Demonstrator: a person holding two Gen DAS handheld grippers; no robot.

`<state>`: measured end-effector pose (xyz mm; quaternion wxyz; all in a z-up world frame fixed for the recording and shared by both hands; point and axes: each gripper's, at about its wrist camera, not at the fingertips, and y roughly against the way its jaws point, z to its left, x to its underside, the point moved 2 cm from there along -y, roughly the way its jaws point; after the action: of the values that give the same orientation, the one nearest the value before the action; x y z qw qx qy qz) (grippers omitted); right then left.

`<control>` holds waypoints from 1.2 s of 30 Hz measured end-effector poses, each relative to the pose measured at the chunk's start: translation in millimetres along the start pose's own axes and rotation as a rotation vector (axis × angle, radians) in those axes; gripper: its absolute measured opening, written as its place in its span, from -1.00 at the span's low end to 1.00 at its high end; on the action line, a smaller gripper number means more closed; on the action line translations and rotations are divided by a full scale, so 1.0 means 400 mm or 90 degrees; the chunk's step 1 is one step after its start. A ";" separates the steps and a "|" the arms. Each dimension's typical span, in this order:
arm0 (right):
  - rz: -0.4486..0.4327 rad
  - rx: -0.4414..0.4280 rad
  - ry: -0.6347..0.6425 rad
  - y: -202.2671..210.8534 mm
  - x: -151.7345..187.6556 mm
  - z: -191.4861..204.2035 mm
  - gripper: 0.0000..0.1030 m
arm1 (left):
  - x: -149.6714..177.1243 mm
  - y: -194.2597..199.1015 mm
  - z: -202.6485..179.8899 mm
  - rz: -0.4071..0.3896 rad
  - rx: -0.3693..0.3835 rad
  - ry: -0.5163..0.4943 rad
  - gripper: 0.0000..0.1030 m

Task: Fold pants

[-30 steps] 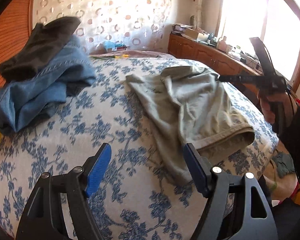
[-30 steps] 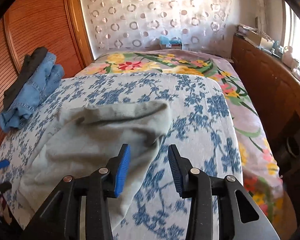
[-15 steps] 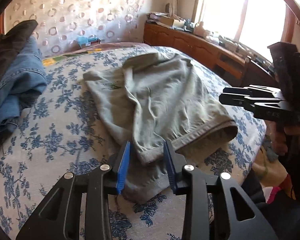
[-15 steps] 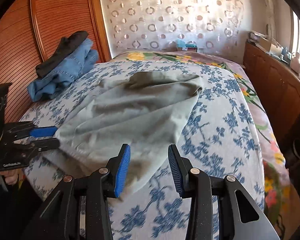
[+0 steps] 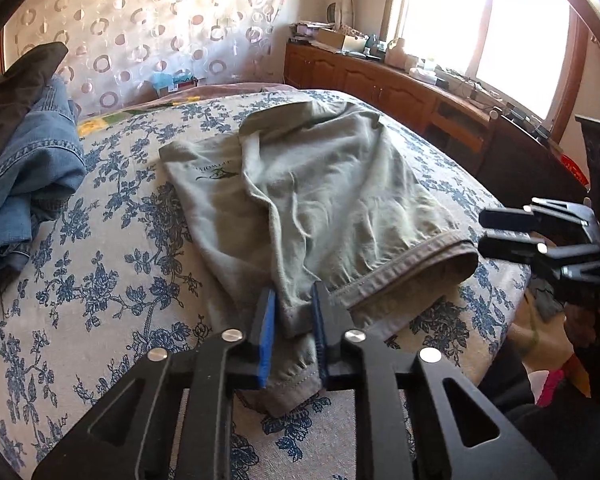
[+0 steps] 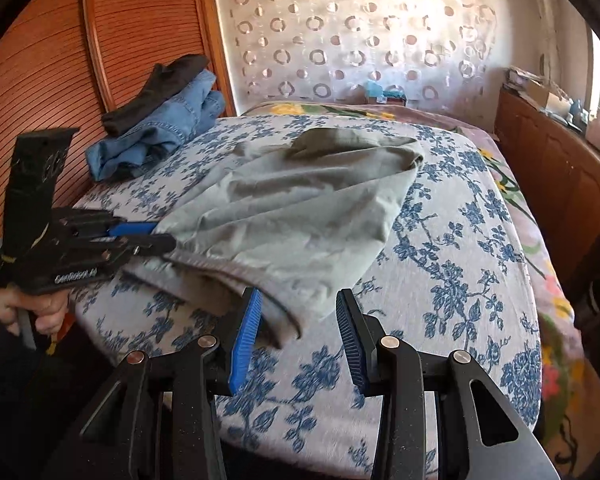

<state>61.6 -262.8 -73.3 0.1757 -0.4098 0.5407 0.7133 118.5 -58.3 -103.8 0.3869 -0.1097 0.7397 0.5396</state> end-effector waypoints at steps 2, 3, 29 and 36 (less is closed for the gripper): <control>0.010 0.004 0.010 -0.007 0.009 0.013 -0.21 | -0.004 0.003 0.000 -0.004 0.000 -0.001 -0.78; 0.016 0.012 0.016 -0.018 0.011 0.017 -0.21 | -0.006 0.006 -0.001 -0.006 0.000 -0.002 -0.81; 0.012 0.005 -0.020 0.024 0.031 0.009 -0.21 | 0.061 0.084 0.048 -0.017 -0.030 0.059 -0.86; 0.003 0.017 -0.018 0.005 0.003 0.006 -0.21 | 0.070 0.078 0.043 -0.014 -0.027 0.054 -0.86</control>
<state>58.7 -261.7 -72.7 0.1872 -0.3963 0.5489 0.7118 89.4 -23.8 -102.9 0.3584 -0.1487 0.7427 0.5457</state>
